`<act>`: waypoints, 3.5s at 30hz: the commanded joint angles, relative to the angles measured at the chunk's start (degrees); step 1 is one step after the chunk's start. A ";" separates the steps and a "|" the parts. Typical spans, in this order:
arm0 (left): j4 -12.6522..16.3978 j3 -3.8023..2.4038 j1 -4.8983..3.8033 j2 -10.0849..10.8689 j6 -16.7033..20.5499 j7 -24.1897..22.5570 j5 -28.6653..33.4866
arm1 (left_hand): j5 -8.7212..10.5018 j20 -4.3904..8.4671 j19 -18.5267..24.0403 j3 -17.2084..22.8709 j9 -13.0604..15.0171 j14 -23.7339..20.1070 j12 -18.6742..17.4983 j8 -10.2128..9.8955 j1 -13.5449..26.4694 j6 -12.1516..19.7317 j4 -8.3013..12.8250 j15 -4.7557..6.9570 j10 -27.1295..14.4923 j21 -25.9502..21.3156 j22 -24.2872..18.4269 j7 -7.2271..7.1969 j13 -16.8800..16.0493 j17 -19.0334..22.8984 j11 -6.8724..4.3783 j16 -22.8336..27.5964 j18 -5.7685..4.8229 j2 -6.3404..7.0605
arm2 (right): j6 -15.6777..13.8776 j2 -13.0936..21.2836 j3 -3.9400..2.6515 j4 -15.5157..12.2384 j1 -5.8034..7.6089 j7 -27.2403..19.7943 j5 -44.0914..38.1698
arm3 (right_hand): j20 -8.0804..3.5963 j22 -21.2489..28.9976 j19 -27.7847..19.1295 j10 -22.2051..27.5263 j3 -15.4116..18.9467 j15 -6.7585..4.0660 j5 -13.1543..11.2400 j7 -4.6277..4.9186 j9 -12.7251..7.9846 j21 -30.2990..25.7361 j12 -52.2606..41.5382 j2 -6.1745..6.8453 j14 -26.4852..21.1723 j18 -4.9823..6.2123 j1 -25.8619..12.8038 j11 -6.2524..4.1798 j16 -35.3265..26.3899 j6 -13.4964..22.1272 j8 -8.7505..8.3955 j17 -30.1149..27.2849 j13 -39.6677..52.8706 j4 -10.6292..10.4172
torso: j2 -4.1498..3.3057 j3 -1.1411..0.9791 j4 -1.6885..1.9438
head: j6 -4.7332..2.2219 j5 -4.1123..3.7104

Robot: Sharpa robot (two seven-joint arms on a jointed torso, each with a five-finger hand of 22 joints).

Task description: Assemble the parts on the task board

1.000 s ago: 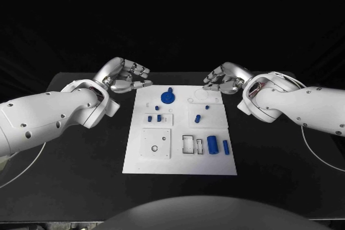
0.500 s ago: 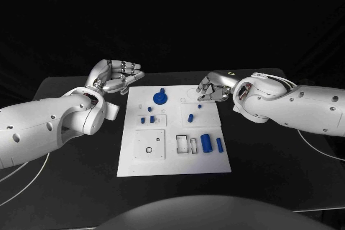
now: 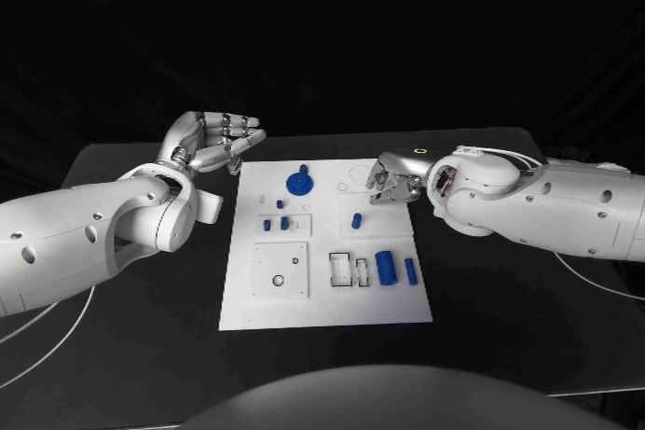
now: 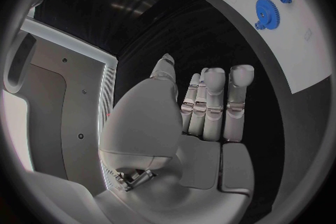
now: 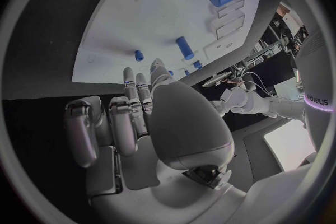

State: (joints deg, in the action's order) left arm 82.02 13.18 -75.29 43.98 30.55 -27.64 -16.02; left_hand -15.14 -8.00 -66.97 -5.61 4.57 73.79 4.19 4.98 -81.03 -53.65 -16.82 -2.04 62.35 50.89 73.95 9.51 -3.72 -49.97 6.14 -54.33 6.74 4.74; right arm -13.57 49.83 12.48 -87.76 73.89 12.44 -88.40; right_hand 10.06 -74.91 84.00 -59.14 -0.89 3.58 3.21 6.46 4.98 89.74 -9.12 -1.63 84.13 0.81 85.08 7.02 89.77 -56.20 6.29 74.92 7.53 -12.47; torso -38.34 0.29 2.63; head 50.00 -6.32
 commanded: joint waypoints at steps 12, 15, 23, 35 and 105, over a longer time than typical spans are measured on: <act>0.01 -0.04 0.02 -0.10 0.19 -0.81 0.98 | -0.11 0.05 0.29 -0.23 0.01 -0.16 -0.15 -0.37 -0.16 -0.30 0.01 0.16 0.52 -0.72 -0.30 -0.02 -0.09 0.32 -0.03 0.67 1.10 -0.62 | 4.31 -1.43 -0.03 0.69 -0.31 5.79 -4.36 | -0.59 -15.09 6.00 -1.10 -1.25 -0.57 0.05 0.32 -0.44 0.26 1.11 -0.20 5.87 -0.81 1.83 -0.55 0.23 -0.98 -1.04 15.08 -1.88 1.23 | -0.02 0.03 0.05 | 0.00 0.26; 0.01 -0.04 0.02 -0.06 0.22 -0.75 0.98 | -0.11 0.05 0.23 -0.22 0.02 -0.05 -0.13 -0.37 -0.20 -0.30 0.02 0.17 0.56 -0.74 -0.32 -0.03 -0.09 0.17 -0.04 0.56 1.10 -0.69 | 4.84 -1.66 -0.04 0.89 -0.32 6.21 -4.50 | -0.95 -15.09 6.00 -1.59 -1.71 -1.01 0.08 0.30 -0.51 0.26 1.32 -0.25 5.87 -0.81 2.15 -0.97 0.23 -1.40 -1.13 15.08 -2.49 1.44 | 0.01 0.05 0.02 | 0.00 0.33; 0.02 -0.04 0.02 -0.08 0.20 -0.56 0.98 | -0.12 0.06 0.10 -0.19 0.02 0.08 -0.11 -0.36 -0.28 -0.32 0.03 0.19 0.62 -0.76 -0.33 -0.04 -0.10 0.06 -0.05 0.50 1.07 -0.84 | 6.21 -2.54 -0.04 1.67 -0.43 6.90 -4.63 | -2.31 -15.09 6.00 -3.37 -3.04 -2.50 0.18 0.51 -0.49 0.26 1.83 -0.24 5.87 -0.81 2.78 -2.13 0.23 -3.32 -0.97 15.08 -3.86 1.68 | 0.02 0.03 0.06 | 0.00 0.35; 0.02 -0.04 0.01 -0.02 0.10 -0.29 0.98 | -0.15 0.08 -0.04 -0.14 0.03 0.22 -0.11 -0.35 -0.39 -0.34 0.04 0.22 0.66 -0.85 -0.38 -0.06 -0.10 0.02 -0.07 0.51 1.06 -1.10 | 6.67 -3.18 -0.04 2.20 -0.57 7.05 -4.43 | -3.02 -15.09 6.00 -4.86 -3.77 -3.17 0.15 0.24 -0.50 0.26 2.07 -0.06 5.87 -0.81 2.81 -2.65 0.23 -4.30 -0.98 15.08 -4.00 1.51 | 0.00 0.05 0.02 | 0.00 0.49; -0.77 -0.03 0.01 -0.19 -0.31 0.41 0.98 | -0.23 0.11 0.16 -0.11 0.02 0.18 -0.14 -0.37 -0.67 -0.31 0.06 0.23 0.64 -1.73 -0.75 -0.07 -0.08 0.41 -0.08 0.97 1.18 -1.36 | 6.82 -3.94 -0.03 2.25 -0.91 6.32 -1.12 | -4.05 -15.09 6.00 -7.69 -6.41 -4.07 0.18 -0.36 -0.54 0.26 4.05 1.78 5.87 -0.81 3.85 -3.40 0.23 -6.70 -1.34 15.08 -4.01 1.60 | -0.02 0.02 0.04 | 0.00 0.59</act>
State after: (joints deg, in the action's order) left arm 81.17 13.19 -75.28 43.90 30.64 -27.01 -15.25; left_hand -15.14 -8.00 -66.98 -5.61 4.55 73.80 4.19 4.99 -81.87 -53.64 -16.82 -2.04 62.75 49.36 73.23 9.51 -3.74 -49.61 6.14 -53.67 7.59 3.92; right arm -8.47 46.06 12.15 -85.47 73.45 19.17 -90.02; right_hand 6.35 -74.90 84.00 -66.45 -6.99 -0.02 3.22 6.11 4.40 89.74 -5.47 0.11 84.03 0.82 89.07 3.63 89.77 -62.52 4.79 74.93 3.52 -10.83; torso -38.34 0.33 2.68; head 50.00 -5.77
